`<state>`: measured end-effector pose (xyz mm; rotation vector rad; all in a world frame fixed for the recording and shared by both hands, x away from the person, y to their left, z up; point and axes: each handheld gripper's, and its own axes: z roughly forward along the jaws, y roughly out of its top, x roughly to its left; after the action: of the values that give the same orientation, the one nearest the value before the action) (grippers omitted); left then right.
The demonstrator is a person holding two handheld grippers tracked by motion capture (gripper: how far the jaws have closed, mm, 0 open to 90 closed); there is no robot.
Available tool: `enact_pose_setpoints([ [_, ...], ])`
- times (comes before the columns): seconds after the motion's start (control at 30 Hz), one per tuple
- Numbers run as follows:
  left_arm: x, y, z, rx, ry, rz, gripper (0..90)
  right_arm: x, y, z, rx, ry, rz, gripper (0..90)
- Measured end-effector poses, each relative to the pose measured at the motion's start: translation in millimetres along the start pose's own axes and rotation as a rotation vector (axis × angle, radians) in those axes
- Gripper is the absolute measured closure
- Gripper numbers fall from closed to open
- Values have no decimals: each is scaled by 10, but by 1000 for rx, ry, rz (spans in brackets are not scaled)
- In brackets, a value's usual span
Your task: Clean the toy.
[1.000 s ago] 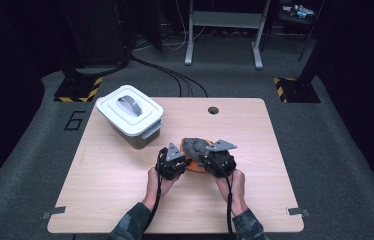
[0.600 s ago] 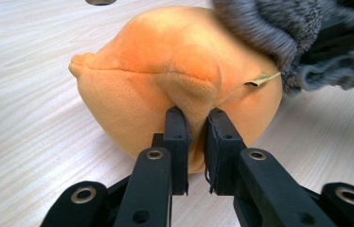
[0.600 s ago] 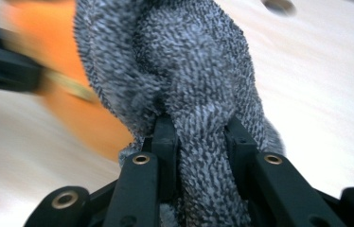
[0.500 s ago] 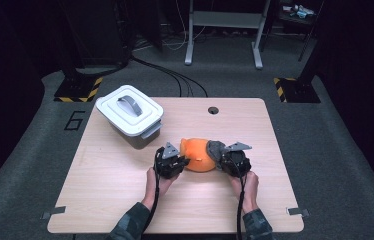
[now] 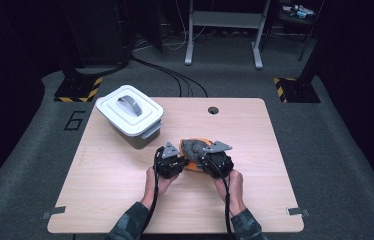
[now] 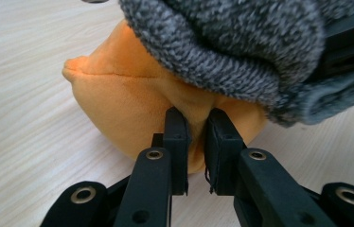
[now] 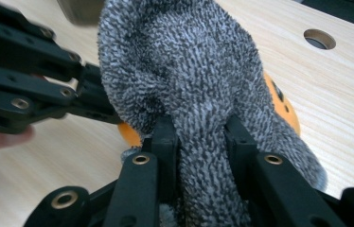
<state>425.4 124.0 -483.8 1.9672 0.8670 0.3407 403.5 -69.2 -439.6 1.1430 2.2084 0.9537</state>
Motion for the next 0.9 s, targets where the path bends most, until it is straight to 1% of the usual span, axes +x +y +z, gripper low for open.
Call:
enact_pose_setpoints([
  [0.03,16,-10,-1,-1,-11,-9,801,-7,-4,19,1,6,12,712],
  [0.07,14,-16,0,-3,-14,-16,801,-46,-18,38,-1,9,12,713],
  [0.1,17,-17,-1,2,-17,-7,801,-64,-27,41,5,8,20,714],
  [0.13,16,-16,2,1,-17,-2,801,-118,-54,45,8,1,24,715],
  [0.17,7,-15,8,-4,-15,-6,802,-151,-72,45,10,-7,30,715],
  [0.2,6,-13,11,-3,-17,-3,801,-194,-96,48,14,-23,52,714],
  [0.23,8,-13,14,-1,-17,2,801,-248,-125,54,20,-26,72,714],
  [0.3,11,-14,16,-4,-16,1,801,-376,-181,78,30,-44,104,713],
  [0.33,12,-14,16,-4,-17,1,801,-433,-207,90,37,-51,112,714],
  [0.4,12,-13,16,-3,-15,4,800,-499,-241,115,49,-62,130,713],
  [0.43,12,-10,14,3,-17,7,800,-525,-257,126,49,-61,140,713],
  [0.47,12,-7,14,2,-9,16,794,-539,-264,124,48,-50,148,712],
  [0.5,-2,-4,12,4,-3,14,780,-536,-260,118,48,-49,147,712],
  [0.53,-8,4,3,3,8,33,744,-528,-251,113,46,-51,141,712],
  [0.6,-22,14,-26,3,18,64,639,-517,-224,100,48,-53,132,711],
  [0.63,-28,20,-45,4,36,93,581,-518,-214,102,44,-52,133,711],
  [0.67,-36,19,-54,-1,36,109,526,-534,-204,100,44,-47,130,711],
  [0.7,-43,18,-62,4,41,120,477,-536,-195,98,45,-45,141,710],
  [0.73,-54,14,-61,2,67,135,444,-537,-188,102,43,-49,146,710],
  [0.77,-58,8,-57,-6,73,139,402,-543,-183,100,44,-46,141,710],
  [0.8,-52,5,-48,-1,65,141,386,-544,-180,103,42,-45,142,710],
  [0.87,-55,-3,-14,11,70,156,335,-548,-177,104,46,-45,143,709],
  [0.9,-58,-7,9,22,66,164,336,-546,-175,106,46,-47,152,709],
])
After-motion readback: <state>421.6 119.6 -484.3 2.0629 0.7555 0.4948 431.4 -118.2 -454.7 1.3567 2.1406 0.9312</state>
